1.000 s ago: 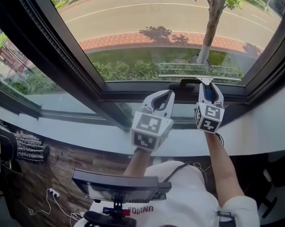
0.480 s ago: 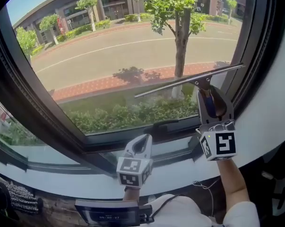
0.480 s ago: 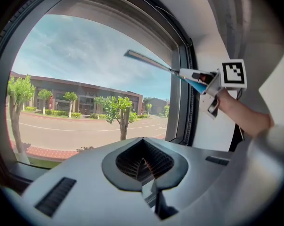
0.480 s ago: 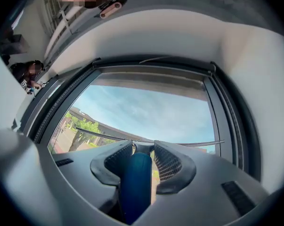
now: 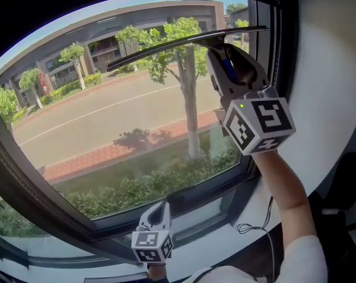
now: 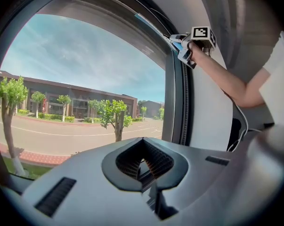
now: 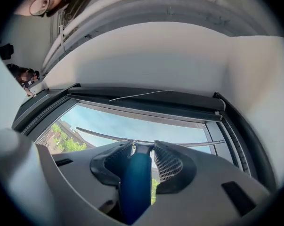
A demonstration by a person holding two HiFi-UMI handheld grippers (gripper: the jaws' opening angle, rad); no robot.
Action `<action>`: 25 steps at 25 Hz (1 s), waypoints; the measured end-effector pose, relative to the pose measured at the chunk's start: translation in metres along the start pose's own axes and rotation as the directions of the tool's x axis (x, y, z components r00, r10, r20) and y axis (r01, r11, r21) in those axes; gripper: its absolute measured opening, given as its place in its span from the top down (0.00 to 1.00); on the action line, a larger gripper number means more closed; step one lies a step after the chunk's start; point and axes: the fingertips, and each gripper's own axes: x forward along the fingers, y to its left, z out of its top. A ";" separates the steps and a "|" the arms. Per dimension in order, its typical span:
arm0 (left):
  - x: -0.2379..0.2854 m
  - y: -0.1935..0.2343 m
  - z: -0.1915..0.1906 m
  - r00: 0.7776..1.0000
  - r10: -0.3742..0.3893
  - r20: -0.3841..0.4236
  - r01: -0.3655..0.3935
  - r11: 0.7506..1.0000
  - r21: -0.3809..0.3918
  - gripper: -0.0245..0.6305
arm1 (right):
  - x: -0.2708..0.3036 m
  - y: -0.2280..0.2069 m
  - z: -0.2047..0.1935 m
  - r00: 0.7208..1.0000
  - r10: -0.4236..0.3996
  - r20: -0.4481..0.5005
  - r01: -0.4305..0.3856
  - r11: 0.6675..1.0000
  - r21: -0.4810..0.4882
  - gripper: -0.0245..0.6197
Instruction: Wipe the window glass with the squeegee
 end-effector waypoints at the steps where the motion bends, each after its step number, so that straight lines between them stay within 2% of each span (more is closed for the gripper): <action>1: 0.000 0.001 0.003 1.000 0.003 0.006 -0.003 1.000 -0.001 0.96 | 0.010 -0.006 0.006 1.000 -0.008 0.005 0.008 1.000 0.001 0.73; 9: -0.005 0.013 0.022 0.998 0.024 0.050 -0.024 1.000 0.003 0.96 | 0.064 -0.034 0.024 0.998 -0.064 0.013 0.063 0.995 0.076 0.73; 13: -0.003 0.013 0.025 0.998 0.024 0.053 -0.025 1.000 0.007 0.96 | 0.077 -0.040 0.027 0.996 -0.083 0.019 0.082 0.996 0.038 0.73; 25: -0.006 0.022 0.026 0.997 0.048 0.063 -0.048 0.999 0.001 0.96 | 0.084 -0.040 0.020 0.997 -0.068 0.025 0.066 0.995 0.069 0.73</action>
